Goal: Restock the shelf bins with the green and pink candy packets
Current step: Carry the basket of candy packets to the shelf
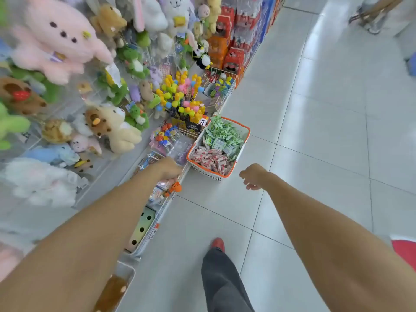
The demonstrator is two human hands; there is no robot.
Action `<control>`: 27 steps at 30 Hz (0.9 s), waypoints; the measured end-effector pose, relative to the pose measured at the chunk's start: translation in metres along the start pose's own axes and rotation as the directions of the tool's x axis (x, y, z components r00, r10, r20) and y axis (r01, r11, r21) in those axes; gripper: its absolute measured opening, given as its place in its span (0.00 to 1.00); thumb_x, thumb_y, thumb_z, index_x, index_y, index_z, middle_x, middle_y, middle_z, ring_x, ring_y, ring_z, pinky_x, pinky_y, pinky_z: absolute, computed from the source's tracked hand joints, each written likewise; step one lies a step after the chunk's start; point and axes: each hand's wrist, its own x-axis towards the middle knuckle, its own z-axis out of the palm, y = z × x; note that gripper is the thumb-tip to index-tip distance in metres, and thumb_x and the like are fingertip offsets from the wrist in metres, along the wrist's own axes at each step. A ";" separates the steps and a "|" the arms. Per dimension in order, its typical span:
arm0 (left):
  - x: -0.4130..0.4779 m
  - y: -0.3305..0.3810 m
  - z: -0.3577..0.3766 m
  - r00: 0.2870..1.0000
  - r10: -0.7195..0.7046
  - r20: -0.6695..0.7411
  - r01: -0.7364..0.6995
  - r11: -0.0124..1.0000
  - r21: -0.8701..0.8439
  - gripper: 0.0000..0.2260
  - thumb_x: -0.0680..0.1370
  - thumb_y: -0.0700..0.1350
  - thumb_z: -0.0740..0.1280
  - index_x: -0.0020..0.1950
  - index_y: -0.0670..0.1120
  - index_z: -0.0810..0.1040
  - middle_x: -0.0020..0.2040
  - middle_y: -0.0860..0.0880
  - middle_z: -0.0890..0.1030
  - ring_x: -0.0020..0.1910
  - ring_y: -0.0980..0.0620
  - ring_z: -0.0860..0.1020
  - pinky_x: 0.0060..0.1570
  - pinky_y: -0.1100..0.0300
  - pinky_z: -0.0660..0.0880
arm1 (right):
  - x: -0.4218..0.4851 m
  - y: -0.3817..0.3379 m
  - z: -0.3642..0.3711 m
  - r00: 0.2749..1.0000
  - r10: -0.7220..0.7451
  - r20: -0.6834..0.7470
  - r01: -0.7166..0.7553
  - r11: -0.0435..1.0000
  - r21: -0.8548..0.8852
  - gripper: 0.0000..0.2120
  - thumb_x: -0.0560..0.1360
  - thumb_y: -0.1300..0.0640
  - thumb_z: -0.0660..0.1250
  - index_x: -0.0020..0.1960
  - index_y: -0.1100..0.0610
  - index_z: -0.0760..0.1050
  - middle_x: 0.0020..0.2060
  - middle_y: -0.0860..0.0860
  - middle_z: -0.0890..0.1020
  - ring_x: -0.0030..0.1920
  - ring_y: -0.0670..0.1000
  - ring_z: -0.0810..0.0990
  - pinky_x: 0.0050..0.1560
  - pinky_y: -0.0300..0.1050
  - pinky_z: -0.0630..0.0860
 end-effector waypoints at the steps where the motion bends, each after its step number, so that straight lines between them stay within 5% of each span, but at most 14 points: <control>1: 0.015 0.011 -0.005 1.000 -0.004 0.003 0.003 1.000 0.011 0.10 0.79 0.41 0.63 0.41 0.38 0.78 0.41 0.41 0.81 0.37 0.47 0.76 0.36 0.60 0.73 | 0.011 -0.004 -0.012 1.000 0.010 0.001 -0.010 1.000 0.011 0.10 0.78 0.56 0.63 0.42 0.62 0.70 0.39 0.56 0.79 0.29 0.54 0.77 0.33 0.42 0.74; 8: 0.116 0.092 -0.048 1.000 -0.031 0.003 0.031 0.999 -0.010 0.12 0.79 0.40 0.63 0.36 0.39 0.76 0.34 0.43 0.78 0.33 0.48 0.75 0.31 0.62 0.71 | 0.104 -0.047 -0.083 0.995 0.094 -0.014 -0.094 0.996 0.002 0.09 0.80 0.62 0.59 0.40 0.60 0.69 0.39 0.54 0.78 0.31 0.52 0.77 0.39 0.45 0.76; 11: 0.178 0.106 -0.067 0.997 -0.061 0.037 0.062 0.998 -0.007 0.10 0.78 0.39 0.63 0.38 0.38 0.76 0.35 0.41 0.78 0.31 0.50 0.75 0.28 0.62 0.70 | 0.160 -0.061 -0.097 0.988 0.151 -0.027 -0.150 0.989 0.013 0.09 0.79 0.60 0.61 0.41 0.62 0.69 0.39 0.55 0.78 0.30 0.53 0.77 0.32 0.42 0.73; 17: 0.306 0.123 -0.103 0.993 -0.114 0.010 0.113 0.992 0.046 0.10 0.79 0.40 0.63 0.38 0.39 0.76 0.40 0.43 0.78 0.38 0.45 0.75 0.41 0.57 0.70 | 0.290 -0.082 -0.099 0.966 0.230 0.119 -0.218 0.970 -0.107 0.08 0.78 0.61 0.56 0.50 0.63 0.72 0.39 0.58 0.78 0.31 0.53 0.75 0.30 0.38 0.68; 22: 0.410 0.126 -0.112 0.982 -0.186 0.024 0.184 0.981 0.052 0.11 0.79 0.39 0.62 0.37 0.41 0.72 0.35 0.43 0.74 0.31 0.49 0.72 0.30 0.61 0.67 | 0.390 -0.096 -0.089 0.979 0.206 0.010 -0.204 0.974 -0.101 0.13 0.77 0.60 0.60 0.33 0.60 0.68 0.35 0.58 0.77 0.40 0.59 0.79 0.35 0.44 0.72; 24: 0.448 0.125 -0.109 0.974 -0.217 0.061 0.212 0.974 0.077 0.10 0.78 0.37 0.60 0.40 0.35 0.76 0.40 0.38 0.76 0.36 0.45 0.75 0.32 0.60 0.68 | 0.425 -0.095 -0.081 0.975 0.220 0.041 -0.213 0.968 -0.135 0.14 0.78 0.59 0.60 0.34 0.58 0.67 0.38 0.56 0.76 0.42 0.57 0.76 0.38 0.44 0.72; 27: 0.514 0.117 -0.088 0.963 -0.266 0.046 0.263 0.962 0.071 0.15 0.80 0.43 0.62 0.57 0.33 0.78 0.54 0.36 0.80 0.54 0.39 0.79 0.48 0.55 0.75 | 0.485 -0.078 -0.068 0.958 0.276 0.077 -0.265 0.956 -0.124 0.13 0.78 0.56 0.62 0.35 0.57 0.69 0.37 0.55 0.75 0.39 0.55 0.74 0.43 0.45 0.72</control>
